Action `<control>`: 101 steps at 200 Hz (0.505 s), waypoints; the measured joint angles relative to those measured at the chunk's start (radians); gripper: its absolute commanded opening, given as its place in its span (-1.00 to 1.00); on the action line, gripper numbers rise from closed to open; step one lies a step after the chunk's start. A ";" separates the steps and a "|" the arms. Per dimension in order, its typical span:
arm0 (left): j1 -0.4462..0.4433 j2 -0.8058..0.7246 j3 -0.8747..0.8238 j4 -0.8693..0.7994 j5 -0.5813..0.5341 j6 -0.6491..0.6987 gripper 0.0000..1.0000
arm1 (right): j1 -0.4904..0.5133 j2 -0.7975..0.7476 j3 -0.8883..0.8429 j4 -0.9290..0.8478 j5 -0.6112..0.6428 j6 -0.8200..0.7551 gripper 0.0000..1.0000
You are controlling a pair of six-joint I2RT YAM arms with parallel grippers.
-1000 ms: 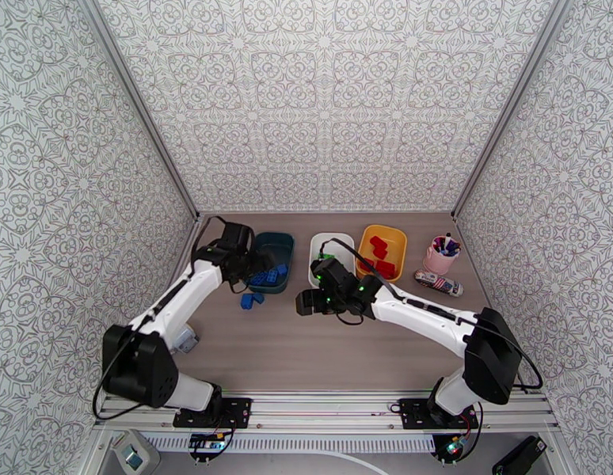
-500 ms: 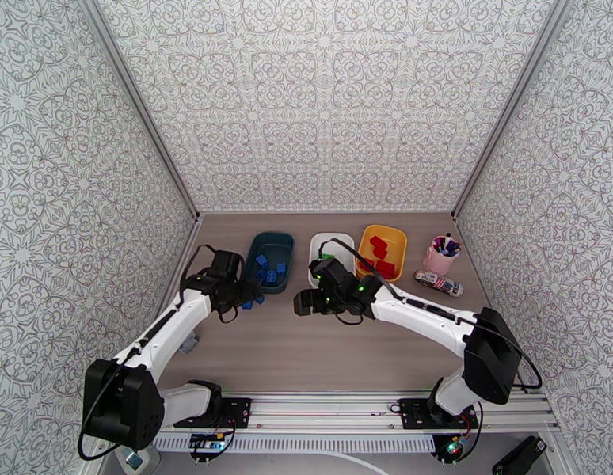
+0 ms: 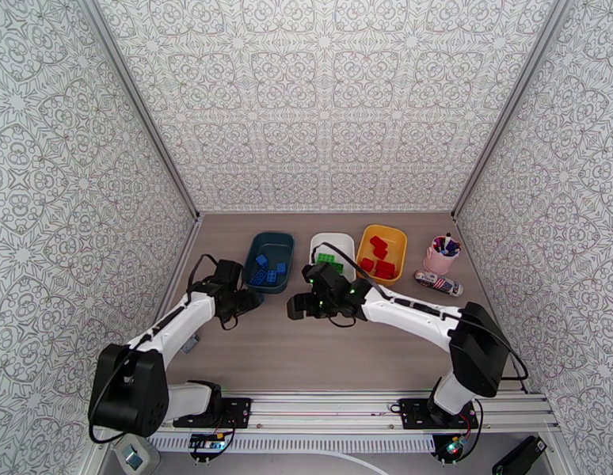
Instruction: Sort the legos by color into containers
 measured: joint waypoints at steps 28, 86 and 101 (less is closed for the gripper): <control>0.007 0.048 0.000 0.017 0.000 0.006 0.37 | 0.005 0.017 0.018 0.000 -0.005 0.000 0.69; 0.021 0.169 0.037 0.040 -0.001 0.033 0.28 | 0.004 0.017 0.037 0.000 -0.005 0.000 0.69; 0.024 0.195 0.063 0.047 -0.001 0.043 0.28 | 0.004 0.017 0.037 0.000 -0.005 0.000 0.69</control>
